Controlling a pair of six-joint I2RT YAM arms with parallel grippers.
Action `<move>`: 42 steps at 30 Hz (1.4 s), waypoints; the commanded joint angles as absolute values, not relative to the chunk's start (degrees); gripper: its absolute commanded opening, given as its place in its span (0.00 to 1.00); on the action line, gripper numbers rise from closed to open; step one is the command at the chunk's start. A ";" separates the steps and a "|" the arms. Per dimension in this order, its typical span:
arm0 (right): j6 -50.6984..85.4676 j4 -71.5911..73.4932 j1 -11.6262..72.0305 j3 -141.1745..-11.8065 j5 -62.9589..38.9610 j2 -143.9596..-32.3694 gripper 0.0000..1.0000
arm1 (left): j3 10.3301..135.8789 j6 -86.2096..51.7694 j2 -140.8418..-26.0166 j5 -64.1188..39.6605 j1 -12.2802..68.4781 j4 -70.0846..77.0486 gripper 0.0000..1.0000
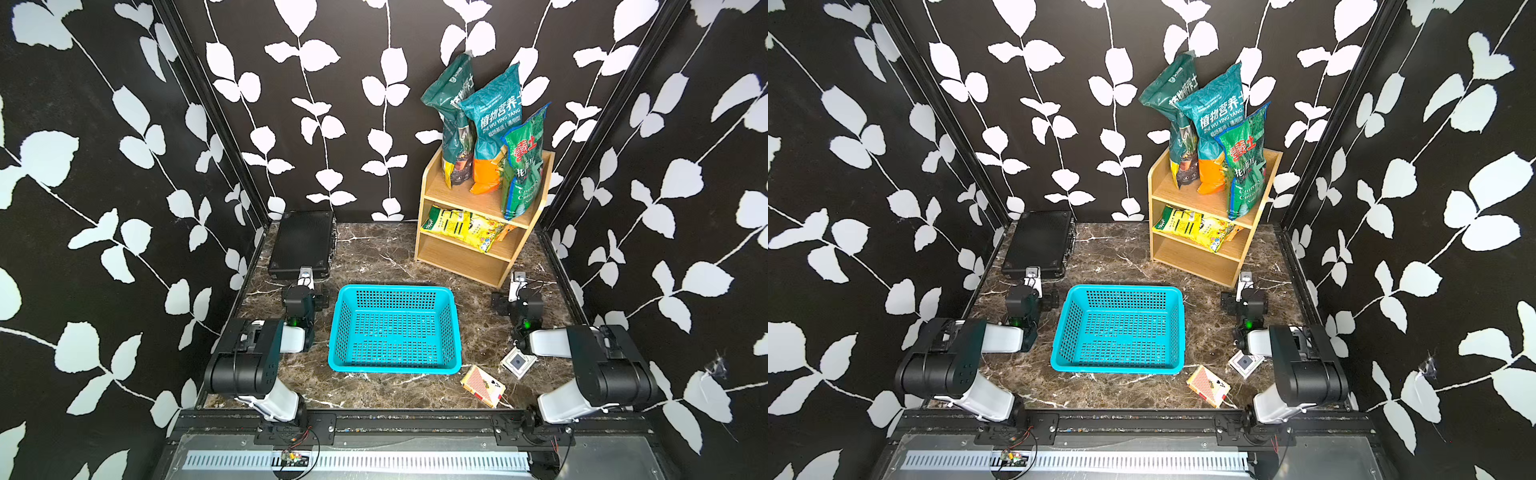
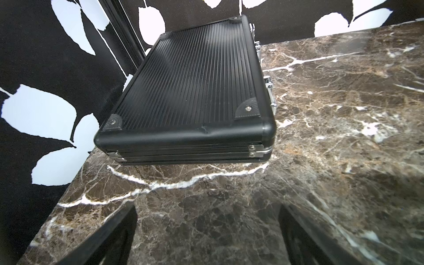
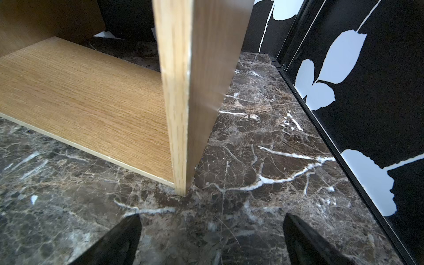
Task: Take down the fertilizer bag from the shelf
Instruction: Pick up the fertilizer bag from the shelf.
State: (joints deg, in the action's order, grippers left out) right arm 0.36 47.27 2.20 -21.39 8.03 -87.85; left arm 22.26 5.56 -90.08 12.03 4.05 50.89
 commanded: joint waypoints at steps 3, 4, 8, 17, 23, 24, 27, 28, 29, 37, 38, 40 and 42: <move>-0.09 47.81 2.02 -23.38 7.71 -87.54 0.99 | 22.54 5.03 -88.77 12.31 4.06 51.62 0.99; -0.08 47.81 2.00 -23.38 7.66 -87.53 0.99 | 22.54 5.03 -88.77 12.39 4.09 51.64 0.99; 0.00 47.97 2.02 -23.20 7.67 -87.37 0.99 | 22.10 5.94 -88.66 12.65 4.71 52.68 0.99; 0.00 48.12 2.02 -23.10 7.65 -87.36 0.99 | 22.05 7.06 -88.68 10.70 5.03 52.65 0.99; 0.00 48.15 2.02 -23.12 7.70 -87.37 0.99 | 22.50 6.79 -88.77 10.92 5.04 51.86 0.99; 0.00 48.12 2.02 -23.12 7.66 -87.36 0.99 | 22.50 6.81 -88.77 10.94 5.09 51.86 0.99; 0.00 48.16 2.02 -23.02 7.71 -87.29 0.99 | 22.50 6.82 -88.77 10.98 5.03 51.86 0.99; -0.28 48.76 2.11 -22.67 7.37 -87.15 0.99 | 22.47 6.79 -88.77 10.94 5.07 51.87 0.99; -1.29 50.23 2.68 -22.07 6.31 -86.67 0.99 | 22.50 6.79 -88.77 10.98 5.05 51.91 0.99; -1.22 19.67 12.27 -32.41 17.79 -73.56 0.99 | 25.26 7.90 -82.19 8.58 5.14 42.09 0.99; -1.11 18.32 12.36 -32.72 19.31 -73.16 0.99 | 26.51 7.08 -80.43 10.45 5.17 38.77 0.99; 0.15 15.29 12.56 -33.38 24.64 -71.73 0.99 | 29.61 3.55 -76.68 17.93 5.14 31.05 0.99; 1.54 9.29 13.11 -35.24 25.23 -68.74 0.99 | 32.70 -2.66 -73.50 26.63 5.11 23.42 0.99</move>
State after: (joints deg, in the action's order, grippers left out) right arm -1.26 20.05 12.47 -32.82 19.20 -71.13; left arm 28.47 4.19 -78.41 15.73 5.06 34.83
